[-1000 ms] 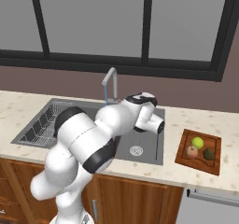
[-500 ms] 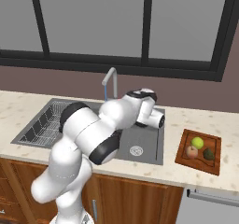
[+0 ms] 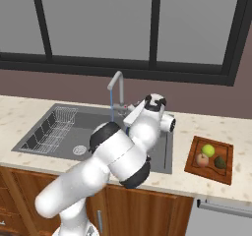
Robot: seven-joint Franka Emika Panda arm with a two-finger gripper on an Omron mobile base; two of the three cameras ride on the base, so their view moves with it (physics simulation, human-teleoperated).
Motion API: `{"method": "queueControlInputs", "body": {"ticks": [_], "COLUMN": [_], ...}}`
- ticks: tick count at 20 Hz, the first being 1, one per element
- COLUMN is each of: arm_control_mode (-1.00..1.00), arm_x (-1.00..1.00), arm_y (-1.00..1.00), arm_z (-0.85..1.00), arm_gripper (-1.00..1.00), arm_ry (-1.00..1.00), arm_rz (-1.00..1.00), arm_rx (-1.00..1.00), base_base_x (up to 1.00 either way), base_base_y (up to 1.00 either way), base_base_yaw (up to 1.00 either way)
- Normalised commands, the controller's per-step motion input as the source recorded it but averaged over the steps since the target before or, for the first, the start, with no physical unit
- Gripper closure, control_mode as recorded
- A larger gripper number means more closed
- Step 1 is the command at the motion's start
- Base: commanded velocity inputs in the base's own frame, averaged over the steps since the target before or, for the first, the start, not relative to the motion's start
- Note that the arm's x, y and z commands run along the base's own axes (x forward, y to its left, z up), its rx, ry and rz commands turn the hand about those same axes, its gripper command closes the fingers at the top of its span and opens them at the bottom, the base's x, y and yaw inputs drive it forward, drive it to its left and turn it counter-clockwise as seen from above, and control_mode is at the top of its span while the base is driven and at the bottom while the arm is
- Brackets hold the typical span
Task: Pick the peach, pear, kiwi from the sink and place them on the cutting board to airdry. Then turn off the sink faucet.
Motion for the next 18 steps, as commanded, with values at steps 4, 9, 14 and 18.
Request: {"method": "queueControlInputs", "body": {"ticks": [4, 9, 14, 18], "arm_control_mode": [-1.00, -1.00, -1.00, -1.00], "arm_x": [0.38, 0.43, 0.43, 0.45], "arm_y": [-0.01, 0.00, 0.00, 0.00], "arm_z": [-0.08, -0.02, -0.09, -0.16], "arm_gripper": [-1.00, -1.00, -1.00, -1.00], "arm_ry": [0.01, 0.02, 0.04, 0.07], "arm_rz": [0.04, 0.03, 0.01, 0.01], "arm_rx": [0.00, 0.00, 0.00, 0.00], "base_base_x": [0.00, 0.00, 0.00, 0.00], "base_base_y": [0.00, 0.00, 0.00, 0.00], "base_base_yaw": [0.00, 0.00, 0.00, 0.00]}}
